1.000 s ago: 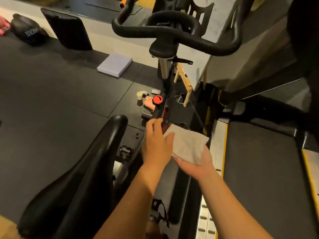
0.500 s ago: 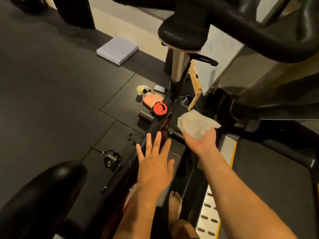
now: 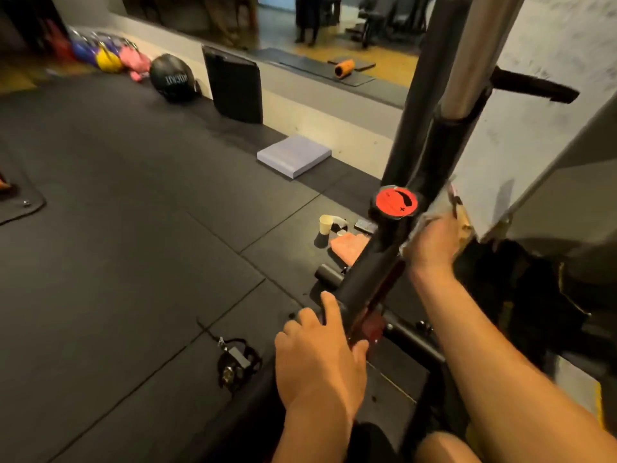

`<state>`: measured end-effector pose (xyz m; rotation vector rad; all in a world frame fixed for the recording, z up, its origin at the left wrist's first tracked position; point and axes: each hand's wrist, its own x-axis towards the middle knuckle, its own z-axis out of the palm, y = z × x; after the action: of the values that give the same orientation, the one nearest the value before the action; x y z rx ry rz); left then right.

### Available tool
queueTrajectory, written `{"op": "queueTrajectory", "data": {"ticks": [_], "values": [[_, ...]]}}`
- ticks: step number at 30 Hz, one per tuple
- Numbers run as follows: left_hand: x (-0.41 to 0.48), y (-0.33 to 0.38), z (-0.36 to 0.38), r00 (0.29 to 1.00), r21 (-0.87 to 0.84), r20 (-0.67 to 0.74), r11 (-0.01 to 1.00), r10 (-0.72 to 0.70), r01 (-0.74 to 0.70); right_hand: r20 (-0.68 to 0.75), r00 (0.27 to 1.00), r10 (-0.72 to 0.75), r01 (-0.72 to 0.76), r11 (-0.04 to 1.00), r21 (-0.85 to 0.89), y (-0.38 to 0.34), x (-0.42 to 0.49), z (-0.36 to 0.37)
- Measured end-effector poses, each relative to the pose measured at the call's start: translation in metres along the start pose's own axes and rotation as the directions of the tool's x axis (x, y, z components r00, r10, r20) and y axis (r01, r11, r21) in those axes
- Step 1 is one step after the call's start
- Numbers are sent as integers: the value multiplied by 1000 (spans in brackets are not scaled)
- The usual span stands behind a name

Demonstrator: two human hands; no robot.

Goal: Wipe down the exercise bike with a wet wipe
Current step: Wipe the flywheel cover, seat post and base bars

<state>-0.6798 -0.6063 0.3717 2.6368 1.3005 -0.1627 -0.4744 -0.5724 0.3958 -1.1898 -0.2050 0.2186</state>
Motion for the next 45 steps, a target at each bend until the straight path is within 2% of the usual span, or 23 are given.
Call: {"op": "queueTrajectory", "data": {"ticks": [5,9,11,13,15,17,19,21,23,26,28,31,34,36,38,41,43,45], "values": [[0,2,13,994,120,-110,993,2,11,192,950,-245,294,911,-290,68,-24,-16],[-2,3,15,982,179,-187,984,35,-1,411,868,-278,451,786,-422,121,-91,-48],[-4,0,16,976,277,-193,960,99,-43,460,832,-309,516,737,-438,127,-105,-56],[-3,-3,20,942,499,-189,853,279,-152,456,841,-291,505,724,-469,104,-72,-47],[1,-6,19,897,673,-129,702,422,-233,366,901,-231,402,763,-507,64,-21,-28],[7,-9,15,877,735,-58,615,477,-286,304,921,-242,367,798,-477,25,29,-11],[13,-12,10,859,743,-17,581,513,-332,254,914,-318,399,819,-411,8,43,-3],[15,-13,7,847,728,10,578,531,-370,268,915,-301,388,837,-386,17,34,-5],[16,-12,9,845,714,25,582,534,-389,310,931,-193,315,854,-415,38,14,-21],[17,-9,9,840,688,29,599,542,-410,362,926,-108,295,806,-514,52,11,-36],[17,-9,7,841,676,54,600,538,-428,342,917,-207,370,762,-531,38,32,-27],[17,-7,5,842,677,92,586,532,-445,320,921,-222,353,822,-446,1,55,-1],[16,-6,4,847,670,116,588,519,-452,368,862,-349,480,795,-371,-23,57,16],[16,-6,6,848,668,113,593,517,-450,368,832,-415,533,780,-326,-20,59,16],[15,-7,7,847,677,100,588,522,-442,339,849,-404,509,799,-321,4,68,6],[14,-7,8,848,671,89,597,523,-439,277,923,-266,349,882,-316,42,53,-25],[15,-7,7,849,671,92,597,521,-440,316,934,-168,287,880,-379,56,41,-41],[16,-7,6,852,674,97,596,515,-437,369,923,-109,291,826,-483,57,42,-46]]}}
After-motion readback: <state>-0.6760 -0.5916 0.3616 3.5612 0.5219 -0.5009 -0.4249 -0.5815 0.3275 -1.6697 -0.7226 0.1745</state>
